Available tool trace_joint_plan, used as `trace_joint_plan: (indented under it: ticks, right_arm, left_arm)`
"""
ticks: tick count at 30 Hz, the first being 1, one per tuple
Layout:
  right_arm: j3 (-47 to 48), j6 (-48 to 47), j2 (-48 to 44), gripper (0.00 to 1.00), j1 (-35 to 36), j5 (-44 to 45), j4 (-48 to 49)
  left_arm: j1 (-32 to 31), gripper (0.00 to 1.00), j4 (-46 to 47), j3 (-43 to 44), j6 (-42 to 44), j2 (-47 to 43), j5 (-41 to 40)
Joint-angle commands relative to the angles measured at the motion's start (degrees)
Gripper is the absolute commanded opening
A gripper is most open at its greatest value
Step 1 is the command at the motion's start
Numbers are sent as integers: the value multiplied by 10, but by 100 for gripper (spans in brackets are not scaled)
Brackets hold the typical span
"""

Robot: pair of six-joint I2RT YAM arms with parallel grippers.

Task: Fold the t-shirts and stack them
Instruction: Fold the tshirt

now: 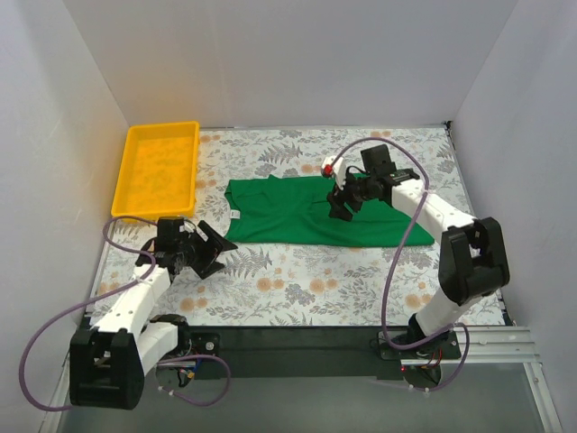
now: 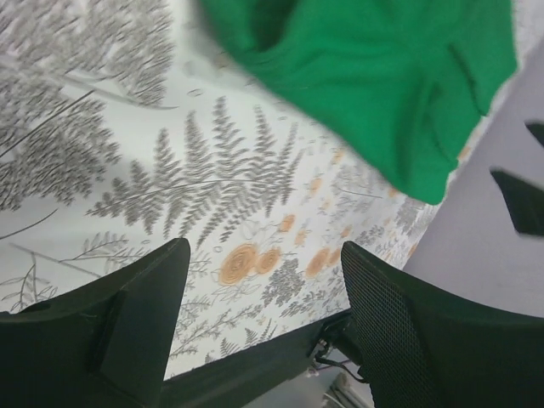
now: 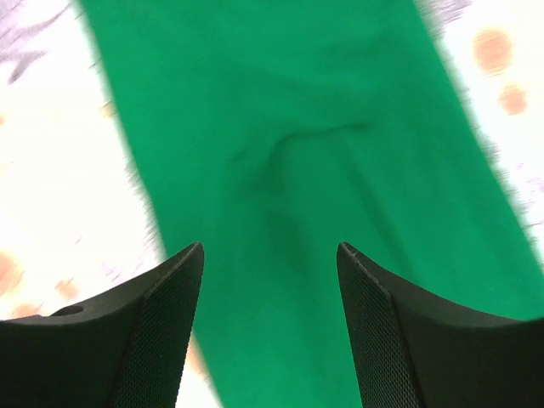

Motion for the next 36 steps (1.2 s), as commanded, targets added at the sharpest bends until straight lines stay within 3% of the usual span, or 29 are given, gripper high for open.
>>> trace_joint_plan:
  ticks: [1, 3, 7, 13, 16, 17, 18, 20, 24, 30, 31, 33, 34, 35, 36]
  right_arm:
    - [-70, -86, -55, 70, 1, -99, -62]
    - [-96, -75, -82, 70, -4, -91, -59]
    - [-123, -57, -114, 70, -28, -98, -50]
    - [-152, -47, -143, 70, -62, -113, -40]
    - [-162, -48, -155, 70, -82, -125, -39]
    - [-164, -47, -157, 70, -93, -130, -39]
    - [-168, -47, -163, 70, -96, -132, -39]
    - [-170, -54, -167, 70, -104, -130, -39]
    - [-179, -73, -177, 70, -104, -116, -41]
    - [-171, -83, -176, 70, -103, -115, -42]
    - [-164, -86, -175, 70, -102, -115, -42]
    - [-151, -97, -162, 70, -102, -114, -48]
    - [-139, -106, -152, 70, -98, -114, -50]
    - [-109, -107, -127, 70, -97, -116, -53]
    - [-84, -104, -107, 70, -97, -117, -62]
  left_arm:
    - [-18, 72, 40, -9, -69, 29, -16]
    - [-34, 78, 64, -9, -92, 66, -49]
    - [-58, 79, 97, 14, -142, 165, -108]
    - [-89, 68, 64, 106, -171, 295, -207]
    - [-92, 51, 52, 135, -163, 328, -264]
    - [-92, 26, 46, 142, -156, 338, -271]
    - [-92, 9, 38, 155, -139, 338, -274]
    - [-92, 0, 13, 160, -128, 325, -283]
    - [-89, 0, -26, 143, -115, 229, -317]
    - [-54, 0, -37, 126, -59, 219, -263]
    - [-51, 5, -27, 126, -44, 223, -245]
    - [-48, 28, -21, 130, -7, 218, -180]
    - [-48, 35, -22, 126, -5, 207, -169]
    - [-48, 48, -22, 121, -4, 167, -162]
    - [-48, 53, -22, 109, -8, 139, -160]
